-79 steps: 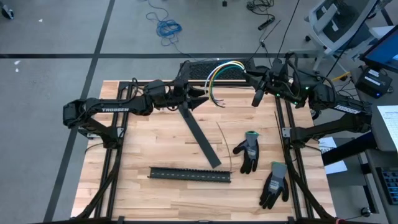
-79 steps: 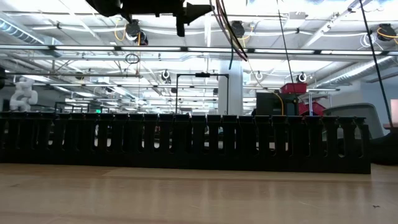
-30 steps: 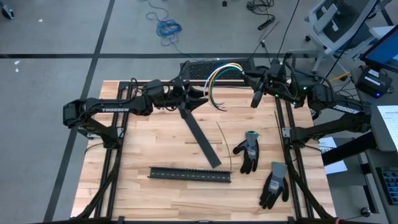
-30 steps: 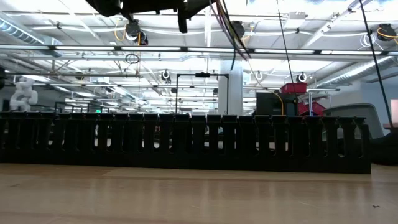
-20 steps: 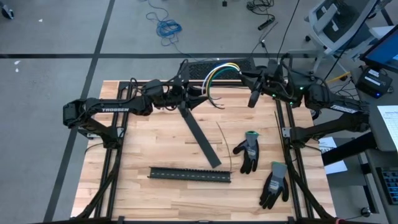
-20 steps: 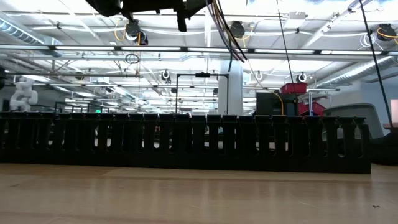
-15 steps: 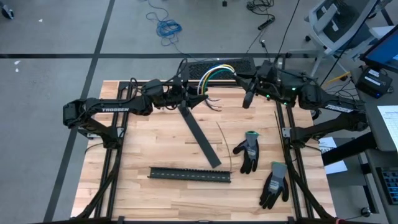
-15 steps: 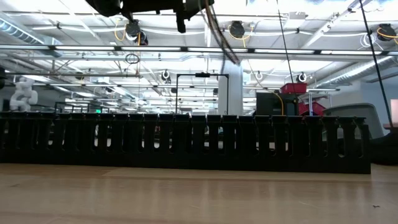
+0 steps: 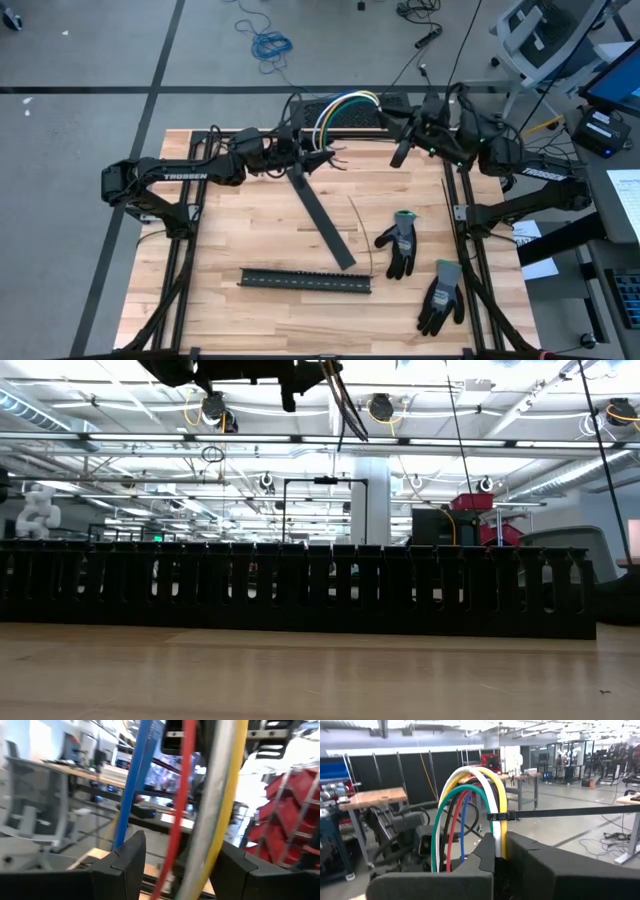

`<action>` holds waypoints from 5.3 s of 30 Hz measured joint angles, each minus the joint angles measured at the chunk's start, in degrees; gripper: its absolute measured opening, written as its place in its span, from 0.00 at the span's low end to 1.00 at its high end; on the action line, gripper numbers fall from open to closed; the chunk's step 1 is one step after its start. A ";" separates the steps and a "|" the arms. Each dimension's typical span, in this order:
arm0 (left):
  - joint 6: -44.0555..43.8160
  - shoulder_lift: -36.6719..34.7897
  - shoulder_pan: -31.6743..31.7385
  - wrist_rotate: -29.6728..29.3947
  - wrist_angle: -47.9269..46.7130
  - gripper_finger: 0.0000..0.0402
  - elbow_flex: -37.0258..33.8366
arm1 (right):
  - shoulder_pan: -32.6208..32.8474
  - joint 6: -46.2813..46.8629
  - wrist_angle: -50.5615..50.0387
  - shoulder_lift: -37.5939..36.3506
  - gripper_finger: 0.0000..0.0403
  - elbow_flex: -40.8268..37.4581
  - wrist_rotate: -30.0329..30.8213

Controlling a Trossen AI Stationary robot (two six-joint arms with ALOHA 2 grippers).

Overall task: Ziptie cables
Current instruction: Put the zip-tied cables in the black cable duct

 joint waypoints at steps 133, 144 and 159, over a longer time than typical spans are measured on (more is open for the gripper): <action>14.73 -1.58 -4.61 -16.83 -10.80 0.46 1.57 | -0.17 -2.60 5.13 0.02 0.00 0.00 0.19; 14.70 -1.62 -4.53 -15.08 -10.03 0.46 4.05 | -0.17 -2.77 6.77 0.02 0.00 0.00 0.18; 14.69 2.20 -4.44 -16.05 -4.97 0.46 4.09 | -0.17 -2.99 7.44 0.00 0.00 0.01 0.15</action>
